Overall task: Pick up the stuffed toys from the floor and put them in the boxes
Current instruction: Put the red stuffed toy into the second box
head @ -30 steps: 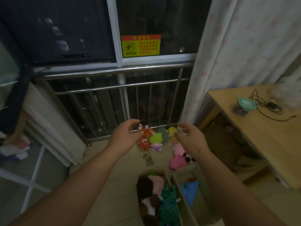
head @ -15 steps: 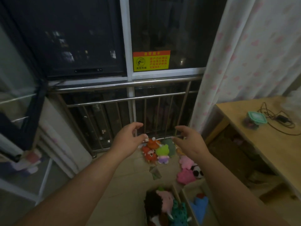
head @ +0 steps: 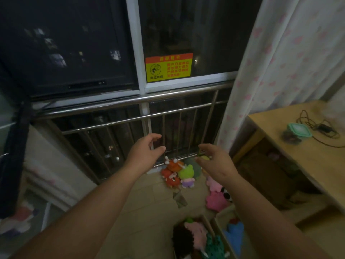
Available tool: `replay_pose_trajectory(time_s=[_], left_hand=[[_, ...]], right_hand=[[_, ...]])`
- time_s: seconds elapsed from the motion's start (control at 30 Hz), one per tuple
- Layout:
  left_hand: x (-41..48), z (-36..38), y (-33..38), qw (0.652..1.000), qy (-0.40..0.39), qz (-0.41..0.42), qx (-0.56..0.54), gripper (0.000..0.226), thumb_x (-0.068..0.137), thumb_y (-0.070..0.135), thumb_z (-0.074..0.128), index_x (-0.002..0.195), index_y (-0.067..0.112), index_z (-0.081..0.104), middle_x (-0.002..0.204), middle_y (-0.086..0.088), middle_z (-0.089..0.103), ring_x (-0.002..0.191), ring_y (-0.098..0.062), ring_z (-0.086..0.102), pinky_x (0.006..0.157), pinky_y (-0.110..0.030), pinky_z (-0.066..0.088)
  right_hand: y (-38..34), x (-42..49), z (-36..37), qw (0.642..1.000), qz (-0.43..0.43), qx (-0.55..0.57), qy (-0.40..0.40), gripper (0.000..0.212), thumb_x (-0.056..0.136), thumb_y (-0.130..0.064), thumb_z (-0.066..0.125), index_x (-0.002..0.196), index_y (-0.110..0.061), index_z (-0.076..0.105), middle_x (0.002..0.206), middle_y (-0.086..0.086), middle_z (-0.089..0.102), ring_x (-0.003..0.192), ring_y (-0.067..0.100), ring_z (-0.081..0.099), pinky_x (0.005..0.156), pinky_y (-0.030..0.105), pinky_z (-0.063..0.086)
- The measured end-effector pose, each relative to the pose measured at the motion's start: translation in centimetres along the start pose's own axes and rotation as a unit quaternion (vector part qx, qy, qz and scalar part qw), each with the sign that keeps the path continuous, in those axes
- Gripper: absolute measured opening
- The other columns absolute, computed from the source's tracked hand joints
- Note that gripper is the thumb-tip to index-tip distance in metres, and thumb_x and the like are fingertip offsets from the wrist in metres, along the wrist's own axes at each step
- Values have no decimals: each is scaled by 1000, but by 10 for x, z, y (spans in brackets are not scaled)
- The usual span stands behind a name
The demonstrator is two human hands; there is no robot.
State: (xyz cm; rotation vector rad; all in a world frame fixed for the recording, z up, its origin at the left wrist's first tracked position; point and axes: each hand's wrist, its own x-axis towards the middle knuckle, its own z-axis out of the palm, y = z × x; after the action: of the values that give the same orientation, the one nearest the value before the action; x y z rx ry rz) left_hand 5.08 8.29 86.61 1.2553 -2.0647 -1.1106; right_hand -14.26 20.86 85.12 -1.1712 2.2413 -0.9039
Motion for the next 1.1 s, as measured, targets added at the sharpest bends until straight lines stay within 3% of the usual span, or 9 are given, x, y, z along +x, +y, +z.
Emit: replay_pose_trajectory(time_s=[0.33,0.57,0.8,0.97,1.1], left_hand=[[104,-2,-42,992,-117,36,17,40,87,28,65,126,28,56,126,5,56,111,-9,52,88,-26,41],[151,30,-66,986,-159,21,35,41,86,25,67,126,24,58,127,0,57,108,-9,51,90,-27,43],[213,87,-105,982,-183,-16,47,41,86,23,67,125,24,57,127,0,57,107,-9,50,92,-30,46],[262,130,-133,975,-215,-25,54,42,85,21,69,125,20,57,122,0,59,104,-6,49,86,-22,39],[300,157,-163,975,-210,-47,59,38,85,16,69,122,16,60,112,0,60,99,-7,52,80,-18,39]], right_hand=[[-15,51,68,992,93,50,74,49,84,-37,67,131,-29,55,131,-7,57,116,12,55,95,33,48],[4,85,89,988,124,46,77,47,86,-37,65,131,-28,54,131,-6,58,116,13,55,94,35,49],[58,160,115,987,147,42,49,45,85,-38,65,128,-28,57,129,-6,60,111,13,58,89,32,49],[100,203,134,981,190,31,19,50,84,-43,66,131,-30,54,132,-3,57,112,17,57,91,41,51],[137,237,158,973,221,63,-1,47,85,-37,65,130,-28,55,130,-2,59,111,15,57,90,35,50]])
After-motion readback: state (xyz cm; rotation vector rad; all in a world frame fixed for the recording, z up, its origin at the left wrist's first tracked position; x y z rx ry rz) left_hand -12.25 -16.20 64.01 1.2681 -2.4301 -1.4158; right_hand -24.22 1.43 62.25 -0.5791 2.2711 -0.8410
